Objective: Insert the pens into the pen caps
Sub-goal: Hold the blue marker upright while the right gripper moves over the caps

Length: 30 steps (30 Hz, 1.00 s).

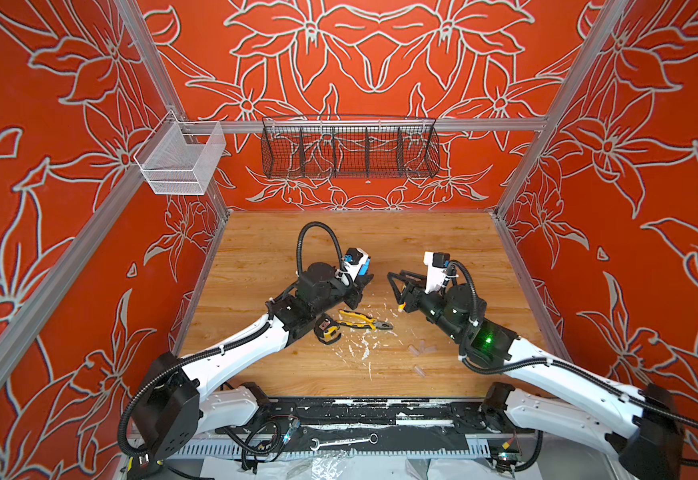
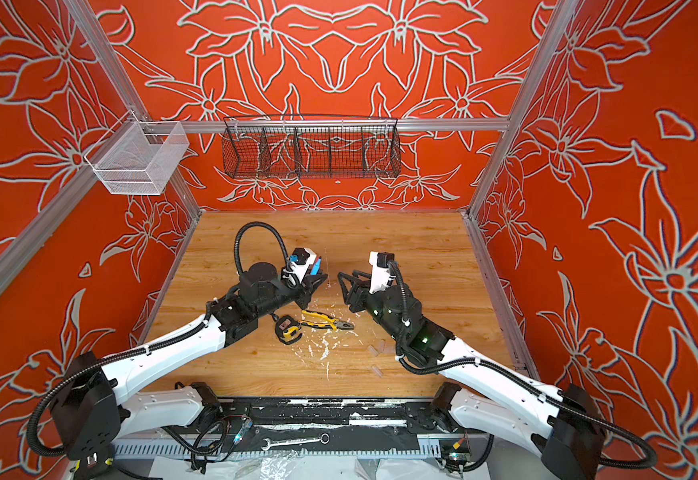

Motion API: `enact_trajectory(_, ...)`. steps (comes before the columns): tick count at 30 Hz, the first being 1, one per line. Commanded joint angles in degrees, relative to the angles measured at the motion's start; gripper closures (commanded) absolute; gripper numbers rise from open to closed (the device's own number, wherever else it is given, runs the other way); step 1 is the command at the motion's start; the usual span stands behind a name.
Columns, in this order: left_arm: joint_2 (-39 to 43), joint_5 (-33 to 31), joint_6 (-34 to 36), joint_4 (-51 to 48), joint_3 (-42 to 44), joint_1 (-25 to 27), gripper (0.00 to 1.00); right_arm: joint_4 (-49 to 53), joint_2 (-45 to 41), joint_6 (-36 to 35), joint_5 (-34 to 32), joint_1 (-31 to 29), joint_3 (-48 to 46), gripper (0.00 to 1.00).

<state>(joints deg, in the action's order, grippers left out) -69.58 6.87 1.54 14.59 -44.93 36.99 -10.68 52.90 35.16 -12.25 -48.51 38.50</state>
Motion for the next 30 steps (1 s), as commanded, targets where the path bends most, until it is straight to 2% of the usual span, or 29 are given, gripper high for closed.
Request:
enact_trajectory(1, 1.35, -1.64, -3.93, 0.25, -0.81, -0.96, 1.0, 19.27, -1.87, 2.66, -8.62, -0.17, 5.13, 0.48)
enact_trajectory(5, 2.77, -3.61, -5.55, -0.73, -1.04, -0.96, 1.0, 27.83, -0.74, 7.13, -9.66, -0.12, 6.73, 0.48)
enact_trajectory(10, 5.6, -4.44, -5.61, -1.15, 0.25, -0.96, 1.0, 35.4, 6.71, 7.95, -3.78, -0.13, 7.1, 0.47)
enact_trajectory(14, 7.13, -5.45, -5.5, -1.94, 0.3, -0.96, 1.0, 44.08, 12.03, 9.05, -1.38, -0.33, 4.23, 0.51)
enact_trajectory(17, 7.87, -5.56, -5.36, -2.31, 0.43, -0.96, 1.0, 47.4, 8.58, 11.15, -1.69, -0.45, -0.1, 0.53)
enact_trajectory(21, 7.9, -6.52, -5.28, -1.8, 1.09, -0.96, 1.0, 47.83, 0.1, 10.65, -1.77, -0.44, -3.83, 0.45)
enact_trajectory(24, 7.87, -5.71, -5.63, -2.11, 0.64, -0.96, 1.0, 48.31, -0.73, 11.47, -0.88, -0.47, -6.06, 0.43)
enact_trajectory(28, 8.47, -5.31, -5.63, -1.68, 1.43, -0.96, 1.0, 49.26, 1.98, 13.27, 1.08, -0.44, -7.99, 0.48)
enact_trajectory(30, 8.47, -6.31, -5.5, -1.3, 1.7, -0.96, 1.0, 49.5, 2.38, 13.13, 1.83, -0.45, -8.76, 0.54)
